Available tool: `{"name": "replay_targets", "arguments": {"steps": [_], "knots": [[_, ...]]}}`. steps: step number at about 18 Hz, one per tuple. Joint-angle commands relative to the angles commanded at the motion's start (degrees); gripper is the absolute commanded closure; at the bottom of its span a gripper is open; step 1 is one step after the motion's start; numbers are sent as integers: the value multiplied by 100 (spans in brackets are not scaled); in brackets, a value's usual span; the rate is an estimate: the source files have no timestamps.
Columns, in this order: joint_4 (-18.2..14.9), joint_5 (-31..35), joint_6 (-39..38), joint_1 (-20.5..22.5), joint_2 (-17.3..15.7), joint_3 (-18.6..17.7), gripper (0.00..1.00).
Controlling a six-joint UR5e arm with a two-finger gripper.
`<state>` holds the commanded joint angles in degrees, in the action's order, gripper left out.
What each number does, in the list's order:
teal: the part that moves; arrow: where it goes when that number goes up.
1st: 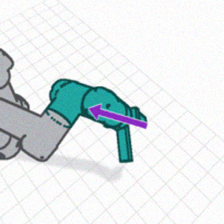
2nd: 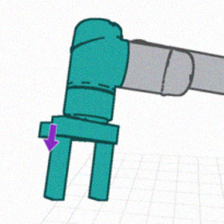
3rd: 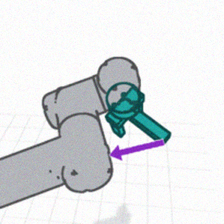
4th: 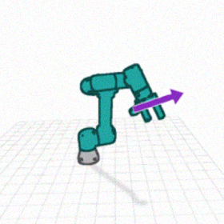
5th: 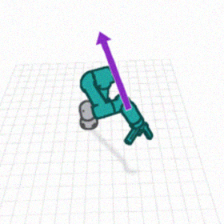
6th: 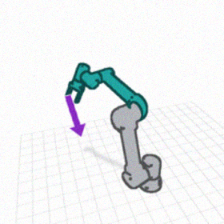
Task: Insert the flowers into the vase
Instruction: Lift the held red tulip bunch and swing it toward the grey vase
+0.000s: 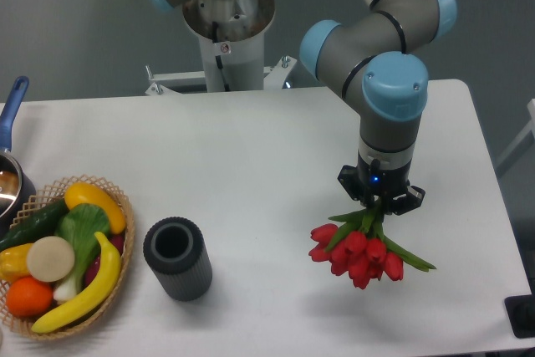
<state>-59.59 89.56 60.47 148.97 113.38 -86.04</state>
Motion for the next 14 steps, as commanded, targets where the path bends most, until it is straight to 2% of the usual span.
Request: {"name": "replay_targets", "arguments": {"steps": [6,8,10,12,14], "knots": [[53,-70,-26,-26,26,44,97],[131,-376,-62,-35,18,79,98],[674,-1086,-201,-35,9,123,97],[1237,-1658,-587,-44,17,123,89],[1546,-2072,-869,-70,35,132,89]]}}
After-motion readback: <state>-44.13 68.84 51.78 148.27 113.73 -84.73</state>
